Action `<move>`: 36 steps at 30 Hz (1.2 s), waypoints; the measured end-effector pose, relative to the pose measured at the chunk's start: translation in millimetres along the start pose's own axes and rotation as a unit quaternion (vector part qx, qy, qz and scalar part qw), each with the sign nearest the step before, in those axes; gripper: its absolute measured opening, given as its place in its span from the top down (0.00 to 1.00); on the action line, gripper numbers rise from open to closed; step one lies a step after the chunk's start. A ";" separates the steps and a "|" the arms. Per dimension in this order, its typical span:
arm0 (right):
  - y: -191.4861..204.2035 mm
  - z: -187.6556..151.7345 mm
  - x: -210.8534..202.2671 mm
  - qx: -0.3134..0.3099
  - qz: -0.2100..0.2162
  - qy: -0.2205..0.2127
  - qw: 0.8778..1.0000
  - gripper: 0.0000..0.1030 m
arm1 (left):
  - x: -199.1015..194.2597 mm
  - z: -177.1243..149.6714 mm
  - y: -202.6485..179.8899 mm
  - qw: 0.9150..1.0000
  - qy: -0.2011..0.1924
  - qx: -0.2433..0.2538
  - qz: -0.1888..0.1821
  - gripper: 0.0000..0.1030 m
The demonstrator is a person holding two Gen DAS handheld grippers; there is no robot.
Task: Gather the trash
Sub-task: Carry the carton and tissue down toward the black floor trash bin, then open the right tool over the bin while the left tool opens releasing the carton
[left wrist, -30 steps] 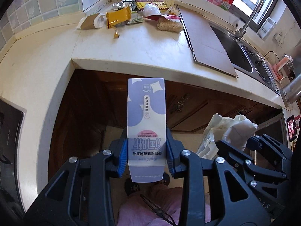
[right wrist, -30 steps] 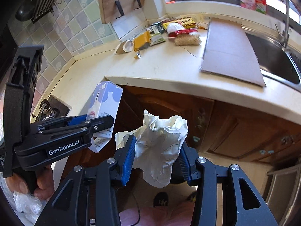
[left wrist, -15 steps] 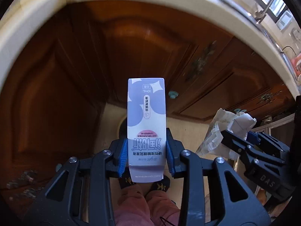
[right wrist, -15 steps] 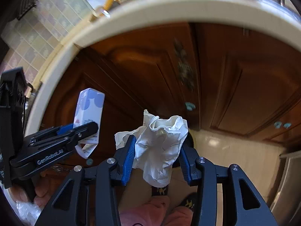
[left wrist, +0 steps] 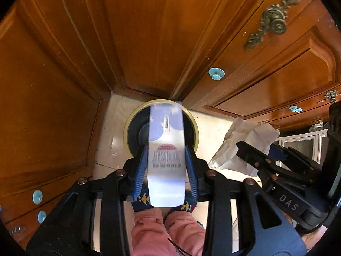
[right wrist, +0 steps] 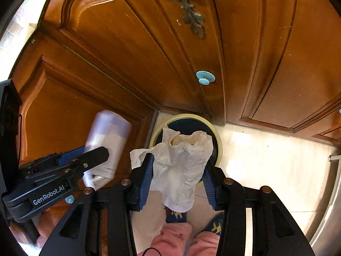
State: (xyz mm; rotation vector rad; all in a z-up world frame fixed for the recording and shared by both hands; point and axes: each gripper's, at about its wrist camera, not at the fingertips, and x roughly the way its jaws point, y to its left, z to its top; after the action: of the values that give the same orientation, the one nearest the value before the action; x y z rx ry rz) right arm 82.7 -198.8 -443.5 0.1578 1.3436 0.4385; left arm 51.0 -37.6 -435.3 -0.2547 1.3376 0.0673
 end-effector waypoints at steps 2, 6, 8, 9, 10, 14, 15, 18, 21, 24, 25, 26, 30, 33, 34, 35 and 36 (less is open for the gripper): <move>-0.3 3.7 6.5 -0.001 -0.001 0.002 1.000 0.58 | 6.5 1.1 0.4 1.000 0.007 0.002 0.010 0.59; 1.5 8.7 17.1 -0.001 -0.002 0.007 1.000 0.57 | 10.1 14.6 6.1 1.000 0.005 -0.007 0.026 0.39; 2.6 11.1 21.1 -0.004 -0.003 0.008 1.000 0.57 | 6.0 17.5 11.1 0.999 0.000 -0.008 0.033 0.35; 4.1 12.6 22.3 -0.007 -0.004 0.009 1.000 0.56 | 4.3 18.9 13.5 0.999 -0.002 -0.008 0.038 0.33; 4.9 12.8 23.1 -0.009 -0.004 0.009 1.000 0.56 | 2.6 19.7 15.8 0.999 -0.003 -0.008 0.043 0.28; 11.4 21.4 34.3 -0.011 -0.001 0.014 1.000 0.54 | -8.7 22.9 17.7 0.998 -0.011 -0.010 0.054 0.21; 13.5 23.5 37.3 -0.009 0.001 0.017 1.000 0.53 | -12.7 23.6 18.5 0.998 -0.013 -0.011 0.055 0.19; 21.3 30.5 43.2 -0.006 0.006 0.023 1.000 0.50 | -24.8 25.0 24.3 0.998 -0.018 -0.013 0.056 0.19; 27.5 36.3 43.6 -0.006 0.010 0.025 1.000 0.46 | -38.6 26.5 25.2 0.998 -0.026 -0.012 0.055 0.19; 34.1 40.0 37.9 -0.007 0.011 0.021 1.000 0.40 | -56.3 27.0 26.3 0.998 -0.033 -0.015 0.054 0.19; 35.8 40.3 35.2 -0.007 0.010 0.020 1.000 0.39 | -61.7 27.8 26.7 0.998 -0.035 -0.016 0.053 0.18; 38.1 41.0 31.1 -0.008 0.009 0.020 1.000 0.39 | -68.6 28.4 26.7 0.998 -0.037 -0.017 0.053 0.18; 44.3 41.6 6.4 -0.006 0.009 0.013 1.000 0.39 | -101.4 29.1 25.9 0.998 -0.046 -0.018 0.047 0.18; 51.8 40.3 -22.9 -0.004 0.011 0.006 1.000 0.39 | -128.7 30.4 20.3 0.998 -0.055 -0.012 0.039 0.18; 55.8 39.7 -34.5 -0.003 0.011 0.004 1.000 0.39 | -139.0 30.8 18.1 0.998 -0.059 -0.009 0.037 0.18; 60.1 38.6 -46.0 -0.002 0.012 0.002 1.000 0.39 | -149.8 31.3 15.7 0.997 -0.063 -0.005 0.034 0.18; 64.9 37.9 -58.9 -0.001 0.011 0.000 1.000 0.39 | -161.9 32.4 13.3 0.997 -0.068 -0.001 0.031 0.18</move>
State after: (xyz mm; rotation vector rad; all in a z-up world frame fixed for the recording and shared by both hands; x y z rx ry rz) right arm 95.9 -157.8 -358.2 0.1719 1.3415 0.4588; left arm 41.4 -1.9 -273.8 -0.2058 1.2105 0.1355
